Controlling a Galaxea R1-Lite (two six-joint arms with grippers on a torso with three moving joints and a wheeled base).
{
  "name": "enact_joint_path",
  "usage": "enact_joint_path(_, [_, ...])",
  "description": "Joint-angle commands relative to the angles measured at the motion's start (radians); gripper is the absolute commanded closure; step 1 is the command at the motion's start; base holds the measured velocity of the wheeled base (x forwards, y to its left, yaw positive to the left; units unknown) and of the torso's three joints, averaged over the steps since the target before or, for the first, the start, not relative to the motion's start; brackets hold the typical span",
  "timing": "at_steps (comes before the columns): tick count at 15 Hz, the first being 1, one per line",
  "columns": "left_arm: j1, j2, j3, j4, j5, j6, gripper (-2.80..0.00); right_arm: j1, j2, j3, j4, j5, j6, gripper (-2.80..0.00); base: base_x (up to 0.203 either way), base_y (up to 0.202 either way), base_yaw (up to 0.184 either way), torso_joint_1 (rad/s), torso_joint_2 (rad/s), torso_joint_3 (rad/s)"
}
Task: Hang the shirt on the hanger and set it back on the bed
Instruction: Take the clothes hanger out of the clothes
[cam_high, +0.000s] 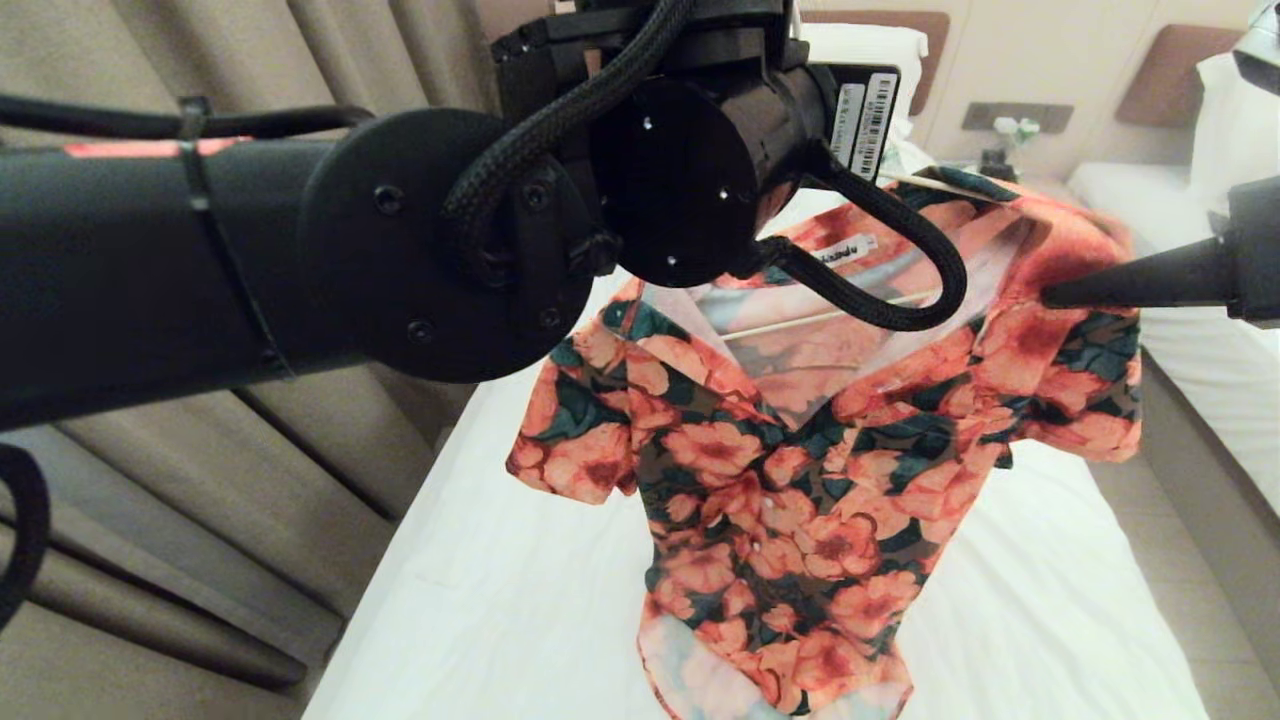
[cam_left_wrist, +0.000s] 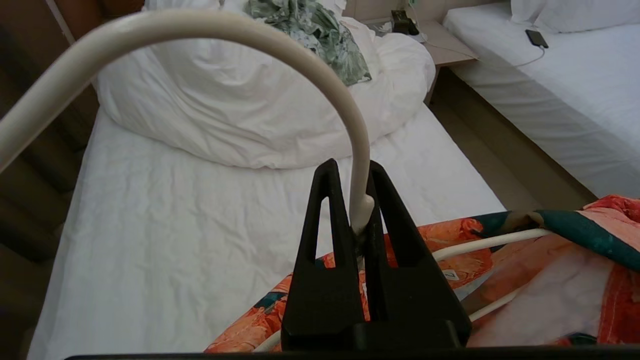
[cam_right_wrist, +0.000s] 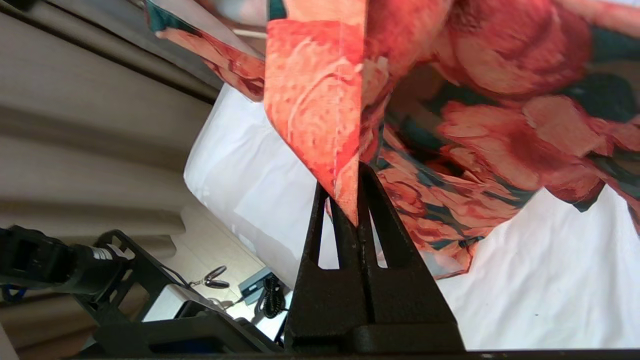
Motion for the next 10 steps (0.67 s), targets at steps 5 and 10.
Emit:
enact_joint_path(5, [0.001,-0.005,0.0,-0.001,0.002,0.025,0.0,-0.013,-0.041,0.018,0.063,0.004,-0.089,-2.8,0.0,0.0,0.0,0.0,0.0,0.0])
enact_joint_path(10, [0.004,-0.008,0.002,0.0,0.003,0.03,0.0,-0.104,-0.089,0.049,0.073,0.038,-0.172,0.0,0.0,0.0,0.0,0.0,0.0,0.0])
